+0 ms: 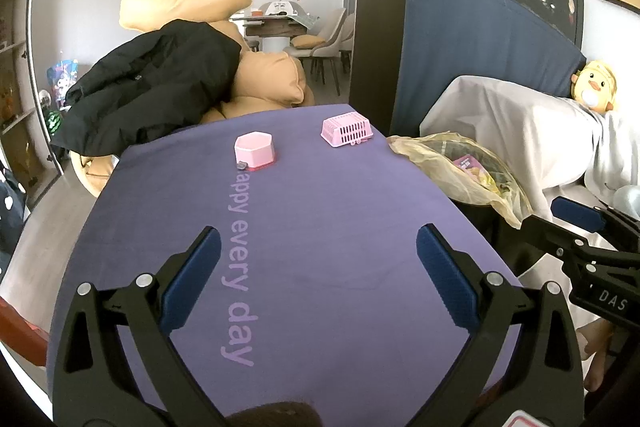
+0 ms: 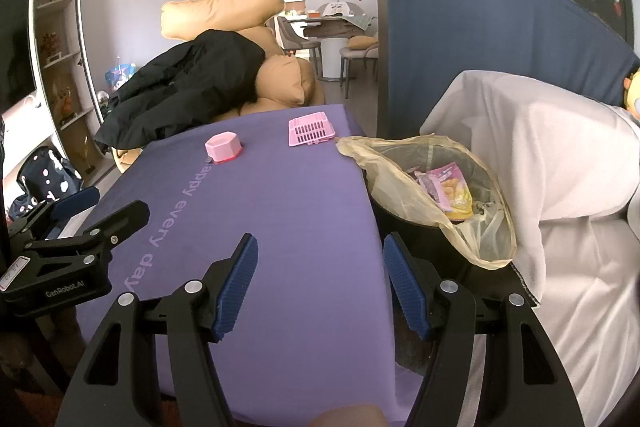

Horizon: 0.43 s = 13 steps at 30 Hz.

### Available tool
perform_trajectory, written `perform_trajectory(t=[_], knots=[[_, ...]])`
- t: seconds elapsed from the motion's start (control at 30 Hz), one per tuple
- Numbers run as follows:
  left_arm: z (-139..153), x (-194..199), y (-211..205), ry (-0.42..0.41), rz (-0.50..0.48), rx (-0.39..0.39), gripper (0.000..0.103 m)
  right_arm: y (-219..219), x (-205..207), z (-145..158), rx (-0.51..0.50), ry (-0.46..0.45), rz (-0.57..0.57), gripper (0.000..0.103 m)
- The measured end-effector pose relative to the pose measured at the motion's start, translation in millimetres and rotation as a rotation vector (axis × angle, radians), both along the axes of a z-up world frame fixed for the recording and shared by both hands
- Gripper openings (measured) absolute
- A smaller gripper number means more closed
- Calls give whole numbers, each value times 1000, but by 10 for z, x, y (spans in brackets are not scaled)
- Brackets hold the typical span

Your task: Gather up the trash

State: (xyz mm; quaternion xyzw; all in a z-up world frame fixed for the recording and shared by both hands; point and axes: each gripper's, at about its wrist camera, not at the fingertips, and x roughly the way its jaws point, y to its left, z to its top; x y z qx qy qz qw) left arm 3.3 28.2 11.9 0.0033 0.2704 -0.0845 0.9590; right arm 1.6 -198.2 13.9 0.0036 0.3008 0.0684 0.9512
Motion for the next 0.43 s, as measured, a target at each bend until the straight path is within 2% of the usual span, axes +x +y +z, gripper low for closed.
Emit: perform_trajectory(t=[0.2, 0.3, 0.37, 0.43], knots=[[16, 2, 6, -3, -7, -2, 94, -2, 16, -12, -2, 17, -2, 62], [10, 96, -35, 25, -10, 3, 94, -21, 34, -19, -2, 27, -3, 62], [-10, 244, -78, 49, -17, 20, 94, -137, 63, -3, 6, 29, -15, 62], [-54, 440, -95, 78, -42, 23, 94, -495, 104, 49, 72, 17, -72, 62]])
